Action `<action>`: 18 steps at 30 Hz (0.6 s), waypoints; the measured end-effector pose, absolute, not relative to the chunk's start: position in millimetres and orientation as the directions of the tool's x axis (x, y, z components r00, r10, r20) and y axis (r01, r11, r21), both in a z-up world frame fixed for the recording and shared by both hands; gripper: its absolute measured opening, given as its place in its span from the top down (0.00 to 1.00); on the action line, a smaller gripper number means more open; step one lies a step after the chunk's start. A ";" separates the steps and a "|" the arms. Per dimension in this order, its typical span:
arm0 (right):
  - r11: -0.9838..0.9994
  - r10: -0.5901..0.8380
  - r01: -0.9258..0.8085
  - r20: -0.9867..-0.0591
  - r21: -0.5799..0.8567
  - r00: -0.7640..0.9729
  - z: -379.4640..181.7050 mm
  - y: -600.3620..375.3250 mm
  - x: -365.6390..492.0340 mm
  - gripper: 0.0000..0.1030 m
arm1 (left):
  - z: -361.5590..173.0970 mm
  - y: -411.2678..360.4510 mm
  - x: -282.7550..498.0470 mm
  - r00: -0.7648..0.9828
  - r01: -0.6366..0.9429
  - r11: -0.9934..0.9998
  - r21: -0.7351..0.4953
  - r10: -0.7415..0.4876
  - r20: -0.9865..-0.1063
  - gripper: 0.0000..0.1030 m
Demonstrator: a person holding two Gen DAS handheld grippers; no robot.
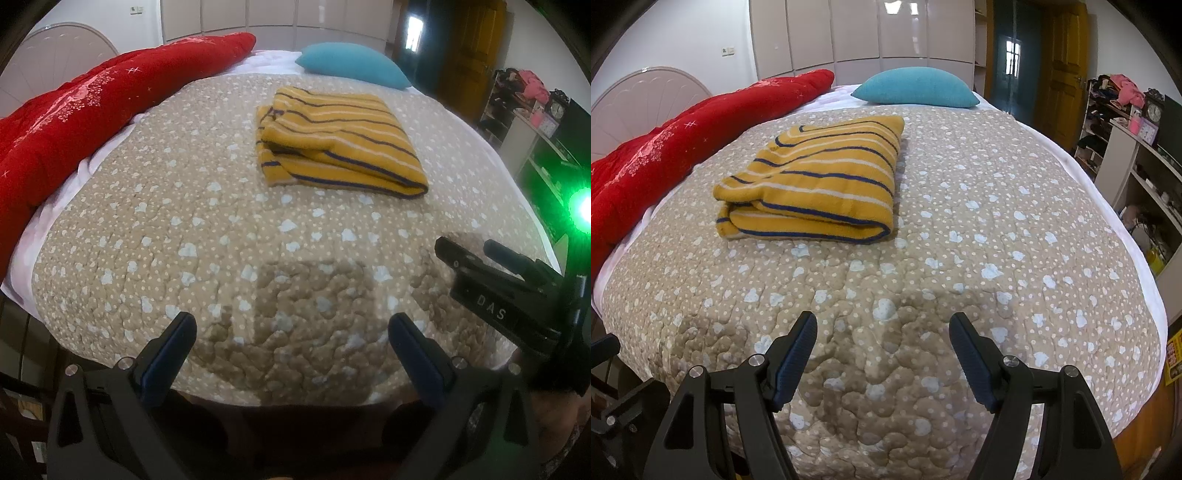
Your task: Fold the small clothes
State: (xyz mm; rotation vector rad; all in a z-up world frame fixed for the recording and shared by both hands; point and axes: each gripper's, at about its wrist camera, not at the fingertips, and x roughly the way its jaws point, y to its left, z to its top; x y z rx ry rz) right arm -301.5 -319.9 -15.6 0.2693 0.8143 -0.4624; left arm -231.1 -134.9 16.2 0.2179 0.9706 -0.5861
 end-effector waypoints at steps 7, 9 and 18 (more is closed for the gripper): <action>0.868 -0.291 0.493 -0.749 0.054 0.595 -15.5 -320.7 -301.7 0.23 | 14.9 -136.2 -232.1 0.424 0.558 0.826 -0.082 -0.368 -0.828 0.00; 0.868 -0.290 0.493 -0.748 0.056 0.596 -15.6 -320.9 -302.0 0.23 | 14.8 -136.2 -232.0 0.424 0.558 0.826 -0.082 -0.369 -0.827 0.00; 0.869 -0.292 0.492 -0.747 0.054 0.597 -15.7 -321.3 -302.0 0.23 | 15.8 -134.4 -232.0 0.438 0.557 0.826 -0.087 -0.381 -0.815 0.00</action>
